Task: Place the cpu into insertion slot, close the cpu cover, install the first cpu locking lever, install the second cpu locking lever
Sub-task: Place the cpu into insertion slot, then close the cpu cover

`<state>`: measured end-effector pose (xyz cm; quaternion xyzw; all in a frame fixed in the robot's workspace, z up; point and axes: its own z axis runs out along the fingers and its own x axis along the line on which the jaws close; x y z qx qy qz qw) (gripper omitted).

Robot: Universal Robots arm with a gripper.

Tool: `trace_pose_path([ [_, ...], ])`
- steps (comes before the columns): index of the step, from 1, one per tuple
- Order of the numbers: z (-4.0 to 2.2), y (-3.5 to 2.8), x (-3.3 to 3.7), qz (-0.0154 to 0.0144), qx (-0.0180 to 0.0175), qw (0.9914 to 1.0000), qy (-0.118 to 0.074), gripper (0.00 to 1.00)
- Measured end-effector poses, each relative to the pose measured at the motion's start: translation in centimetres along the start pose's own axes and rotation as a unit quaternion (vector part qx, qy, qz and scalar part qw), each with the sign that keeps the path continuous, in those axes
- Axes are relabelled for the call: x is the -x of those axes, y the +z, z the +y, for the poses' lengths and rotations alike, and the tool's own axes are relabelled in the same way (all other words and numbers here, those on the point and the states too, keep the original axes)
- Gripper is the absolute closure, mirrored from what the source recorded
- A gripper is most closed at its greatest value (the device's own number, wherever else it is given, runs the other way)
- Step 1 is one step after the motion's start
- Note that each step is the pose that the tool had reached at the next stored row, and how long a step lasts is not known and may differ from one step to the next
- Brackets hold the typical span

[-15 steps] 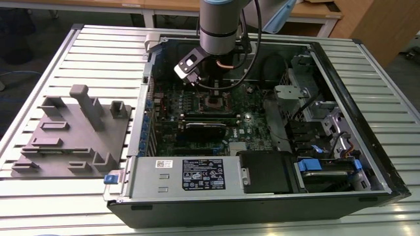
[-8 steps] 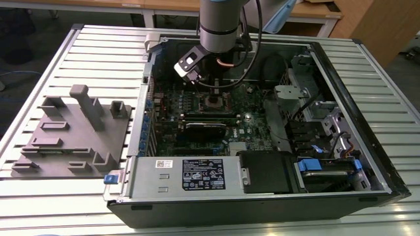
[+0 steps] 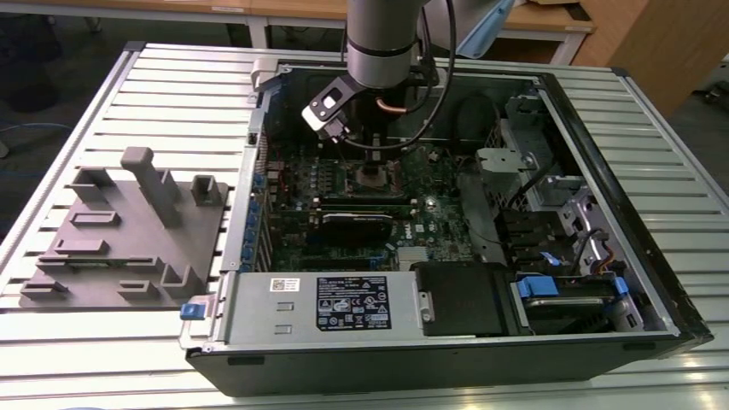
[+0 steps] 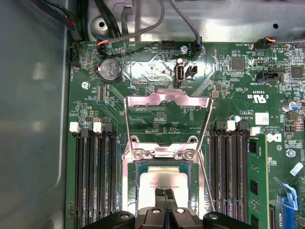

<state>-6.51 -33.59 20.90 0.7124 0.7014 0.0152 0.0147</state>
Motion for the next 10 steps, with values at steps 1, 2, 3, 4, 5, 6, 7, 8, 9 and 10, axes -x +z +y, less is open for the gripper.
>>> trace_pose_path([
  [1, 0.0, -0.01, 0.0, 0.0, 0.0, 1.0, 0.0, 0.9],
  [2, 0.0, -0.01, 0.0, -0.0001, -0.0001, 1.0, 0.0, 0.9],
  [3, 0.0, -0.02, 0.0, -0.0001, -0.0001, 1.0, 0.0, 0.9],
  [4, 0.0, -0.05, 0.01, -0.0002, -0.0002, 1.0, 0.0, 0.9],
  [5, 0.0, -0.07, 0.0, -0.0002, -0.0002, 1.0, 0.0, 0.9],
  [6, 0.01, -0.31, 0.0, -0.0001, -0.0001, 1.0, 0.0, 0.9],
  [7, 0.02, -0.55, 0.0, -0.0001, -0.0001, 1.0, 0.0, 0.9],
  [8, 0.02, -0.56, 0.0, -0.0001, -0.0001, 1.0, 0.0, 0.9],
  [9, 0.02, -0.57, 0.0, -0.0002, -0.0001, 1.0, 0.0, 0.9],
  [10, 0.02, -0.6, 0.01, -0.0003, -0.0002, 1.0, 0.0, 0.9],
])
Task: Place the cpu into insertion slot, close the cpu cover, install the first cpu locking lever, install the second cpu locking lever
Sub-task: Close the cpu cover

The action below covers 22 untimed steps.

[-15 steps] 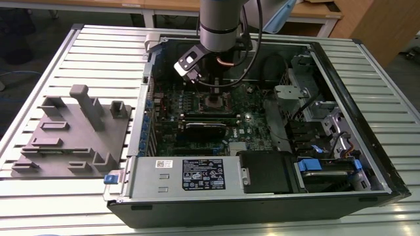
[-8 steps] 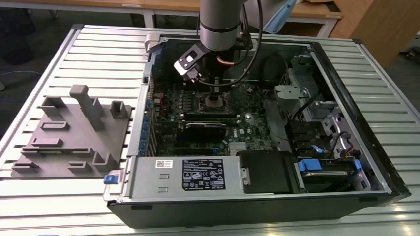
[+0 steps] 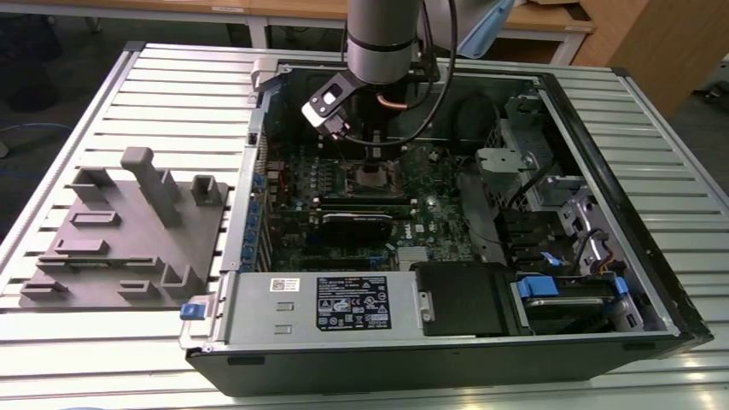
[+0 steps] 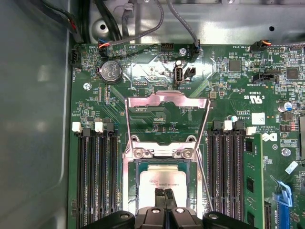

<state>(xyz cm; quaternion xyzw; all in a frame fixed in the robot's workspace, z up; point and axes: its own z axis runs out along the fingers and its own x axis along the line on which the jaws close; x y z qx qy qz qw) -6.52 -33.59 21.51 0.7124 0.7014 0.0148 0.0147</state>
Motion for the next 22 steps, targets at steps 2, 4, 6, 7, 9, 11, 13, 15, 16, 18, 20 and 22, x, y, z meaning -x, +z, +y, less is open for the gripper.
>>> trace_pose_path([
  [2, 0.0, -0.06, 0.0, 0.0001, 0.0001, 1.0, 0.0, 0.9],
  [4, 0.01, -0.13, 0.0, 0.0001, 0.0001, 1.0, 0.0, 0.9],
  [6, 0.01, -0.17, 0.0, 0.0001, 0.0001, 1.0, 0.0, 0.9],
  [7, 0.01, -0.19, 0.0, 0.0002, 0.0001, 1.0, 0.0, 0.9],
  [9, 0.02, -0.51, 0.0, 0.0001, 0.0001, 1.0, 0.0, 0.9],
  [11, 0.03, -0.61, 0.0, 0.0002, 0.0001, 1.0, 0.0, 0.9],
  [13, 0.03, -0.61, 0.0, 0.0002, 0.0001, 1.0, 0.0, 0.9],
  [15, 0.04, -0.87, 0.0, 0.0002, 0.0001, 1.0, 0.0, 0.9],
  [16, 0.05, -1.2, 0.0, 0.0001, 0.0001, 1.0, 0.0, 0.9],
  [18, 0.05, -1.22, 0.0, 0.0002, 0.0001, 1.0, 0.0, 0.9],
  [20, 0.05, -1.28, 0.0, 0.0001, 0.0, 1.0, 0.0, 0.9],
  [22, 0.06, -1.36, 0.0, 0.0001, 0.0001, 1.0, 0.0, 0.9],
])
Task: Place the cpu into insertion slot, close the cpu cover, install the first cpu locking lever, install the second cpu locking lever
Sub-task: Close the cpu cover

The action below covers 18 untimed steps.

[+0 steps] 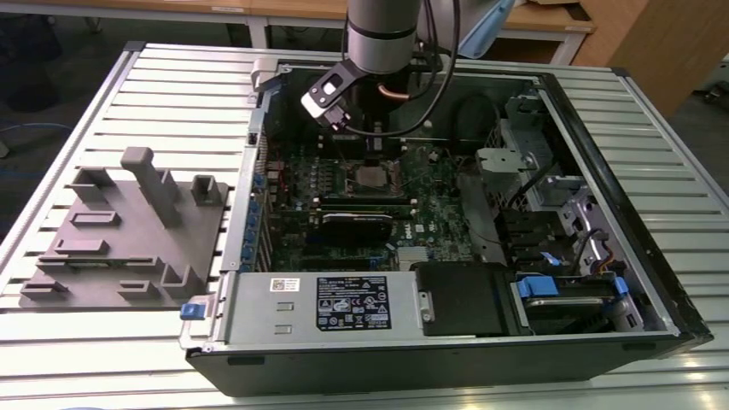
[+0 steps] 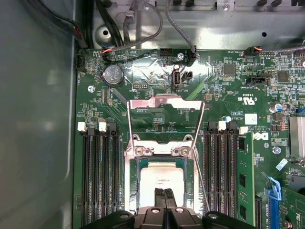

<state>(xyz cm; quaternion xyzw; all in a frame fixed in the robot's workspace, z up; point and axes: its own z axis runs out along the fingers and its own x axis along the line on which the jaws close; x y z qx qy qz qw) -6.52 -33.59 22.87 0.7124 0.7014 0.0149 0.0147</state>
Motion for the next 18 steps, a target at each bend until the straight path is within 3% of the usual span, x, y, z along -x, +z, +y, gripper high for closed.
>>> trace_pose_path([
  [18, 0.02, -0.51, 0.0, 0.0003, 0.0001, 1.0, 0.0, 0.9],
])
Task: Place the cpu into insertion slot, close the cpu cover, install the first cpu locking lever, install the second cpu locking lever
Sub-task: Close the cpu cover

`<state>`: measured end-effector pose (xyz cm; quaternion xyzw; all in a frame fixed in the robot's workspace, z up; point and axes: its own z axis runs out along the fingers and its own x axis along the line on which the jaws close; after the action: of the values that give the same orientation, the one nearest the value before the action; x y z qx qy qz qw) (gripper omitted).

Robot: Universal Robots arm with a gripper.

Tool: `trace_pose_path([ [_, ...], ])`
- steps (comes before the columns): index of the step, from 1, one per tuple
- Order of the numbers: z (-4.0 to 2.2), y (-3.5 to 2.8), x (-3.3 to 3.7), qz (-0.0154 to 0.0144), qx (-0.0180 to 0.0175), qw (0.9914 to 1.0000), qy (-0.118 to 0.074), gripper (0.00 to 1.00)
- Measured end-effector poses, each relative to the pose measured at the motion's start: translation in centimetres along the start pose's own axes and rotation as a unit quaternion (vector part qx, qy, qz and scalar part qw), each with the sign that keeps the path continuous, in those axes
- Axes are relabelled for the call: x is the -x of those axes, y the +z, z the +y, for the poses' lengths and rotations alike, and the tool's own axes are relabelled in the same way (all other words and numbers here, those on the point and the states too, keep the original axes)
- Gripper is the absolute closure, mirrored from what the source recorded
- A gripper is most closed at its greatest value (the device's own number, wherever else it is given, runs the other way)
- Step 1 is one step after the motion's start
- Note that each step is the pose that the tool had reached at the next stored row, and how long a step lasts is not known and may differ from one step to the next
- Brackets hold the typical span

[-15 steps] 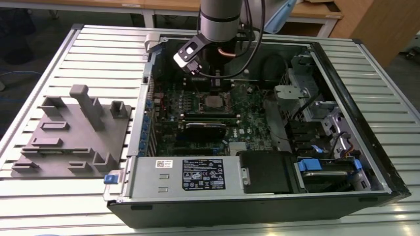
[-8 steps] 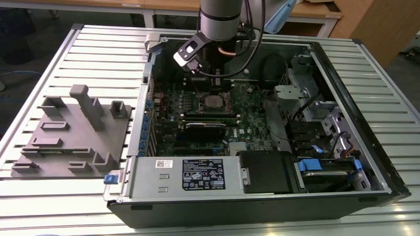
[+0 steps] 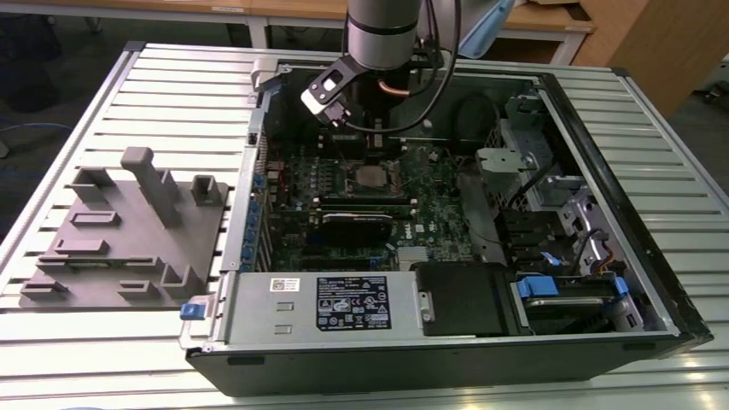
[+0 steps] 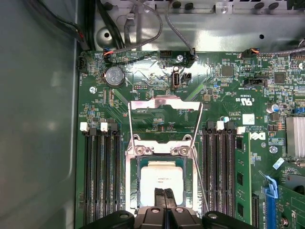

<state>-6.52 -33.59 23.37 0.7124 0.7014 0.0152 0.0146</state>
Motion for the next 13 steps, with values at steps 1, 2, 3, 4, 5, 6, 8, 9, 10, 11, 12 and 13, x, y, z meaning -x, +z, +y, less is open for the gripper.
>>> trace_pose_path([
  [1, 0.0, 0.0, 0.0, 0.0, 0.0, 1.0, 0.0, 0.9],
  [2, 0.0, -0.02, 0.0, -0.0001, -0.0001, 1.0, 0.0, 0.9],
  [3, 0.0, -0.05, 0.0, -0.0002, -0.0001, 1.0, 0.0, 0.9],
  [4, 0.0, -0.08, 0.0, -0.0002, -0.0002, 1.0, 0.0, 0.9],
  [5, 0.0, -0.11, 0.0, -0.0001, -0.0001, 1.0, 0.0, 0.9],
  [6, 0.0, -0.11, 0.0, 0.0, 0.0, 1.0, 0.0, 0.9],
  [8, 0.01, -0.16, 0.0, 0.0, 0.0, 1.0, 0.0, 0.9],
  [9, 0.01, -0.21, 0.0, -0.0001, 0.0, 1.0, 0.0, 0.9],
  [10, 0.01, -0.22, 0.0, -0.0001, 0.0, 1.0, 0.0, 0.9],
  [11, 0.01, -0.23, 0.0, 0.0, 0.0, 1.0, 0.0, 0.9],
  [12, 0.01, -0.25, 0.0, -0.0001, -0.0001, 1.0, 0.0, 0.9],
  [13, 0.01, -0.26, 0.0, -0.0001, 0.0, 1.0, 0.0, 0.9],
])
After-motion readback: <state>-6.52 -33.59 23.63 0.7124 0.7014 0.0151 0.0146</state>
